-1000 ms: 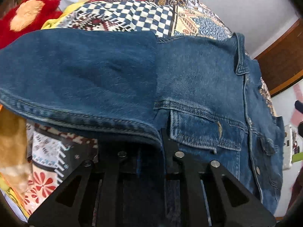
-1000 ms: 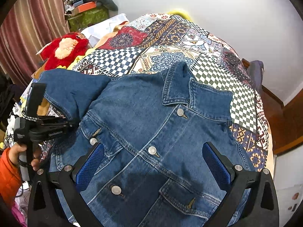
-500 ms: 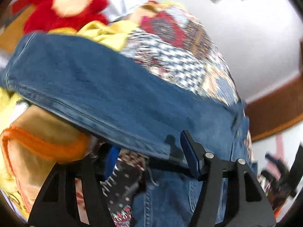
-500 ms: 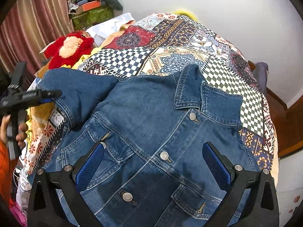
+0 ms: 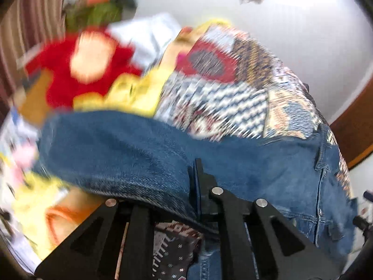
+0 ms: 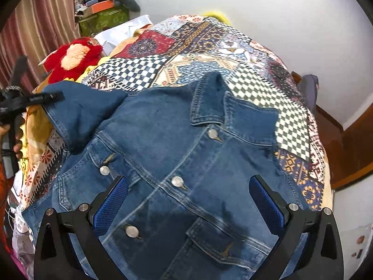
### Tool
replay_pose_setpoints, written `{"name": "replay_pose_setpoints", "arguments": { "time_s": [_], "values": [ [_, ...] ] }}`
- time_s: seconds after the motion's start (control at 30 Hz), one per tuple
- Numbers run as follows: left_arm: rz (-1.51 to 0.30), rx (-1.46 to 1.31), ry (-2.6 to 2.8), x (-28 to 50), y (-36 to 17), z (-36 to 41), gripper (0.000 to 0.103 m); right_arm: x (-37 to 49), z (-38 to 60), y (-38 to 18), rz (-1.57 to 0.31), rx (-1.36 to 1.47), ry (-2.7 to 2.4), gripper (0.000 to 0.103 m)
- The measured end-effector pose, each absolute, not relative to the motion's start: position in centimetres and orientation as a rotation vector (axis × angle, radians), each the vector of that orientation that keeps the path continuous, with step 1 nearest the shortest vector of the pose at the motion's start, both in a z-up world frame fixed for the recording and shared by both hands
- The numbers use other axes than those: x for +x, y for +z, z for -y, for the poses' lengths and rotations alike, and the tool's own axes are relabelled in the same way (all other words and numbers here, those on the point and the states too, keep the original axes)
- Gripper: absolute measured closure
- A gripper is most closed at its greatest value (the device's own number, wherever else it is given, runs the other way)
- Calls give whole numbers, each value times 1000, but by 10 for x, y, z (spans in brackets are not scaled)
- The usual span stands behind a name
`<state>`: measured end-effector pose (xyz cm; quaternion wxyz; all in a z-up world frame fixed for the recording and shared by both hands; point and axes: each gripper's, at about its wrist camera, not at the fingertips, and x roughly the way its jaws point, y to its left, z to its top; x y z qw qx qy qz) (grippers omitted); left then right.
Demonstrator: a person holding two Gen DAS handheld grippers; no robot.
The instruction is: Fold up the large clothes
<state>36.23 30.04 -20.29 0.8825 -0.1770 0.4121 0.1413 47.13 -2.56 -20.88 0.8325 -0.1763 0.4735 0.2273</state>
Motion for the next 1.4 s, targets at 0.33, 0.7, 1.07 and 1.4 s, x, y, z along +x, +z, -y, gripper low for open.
{"name": "replay_pose_setpoints", "arguments": {
  "time_s": [0.33,0.7,1.07,1.4],
  "values": [
    [-768,-178,-28,393,-148,-154,92,468,73,-185,-966,-282,434,0],
    [-1058,2,-147,408,-246,-36,81,460,132,-187,-995,-223,362,0],
    [-990,-62,-131,358,-209,-78,30,459,102,-188,-1005,-231,433,0],
    [-863,-74,179,294,-178,-201,14,448,-18,-188,-968,-346,622,0]
  ]
}}
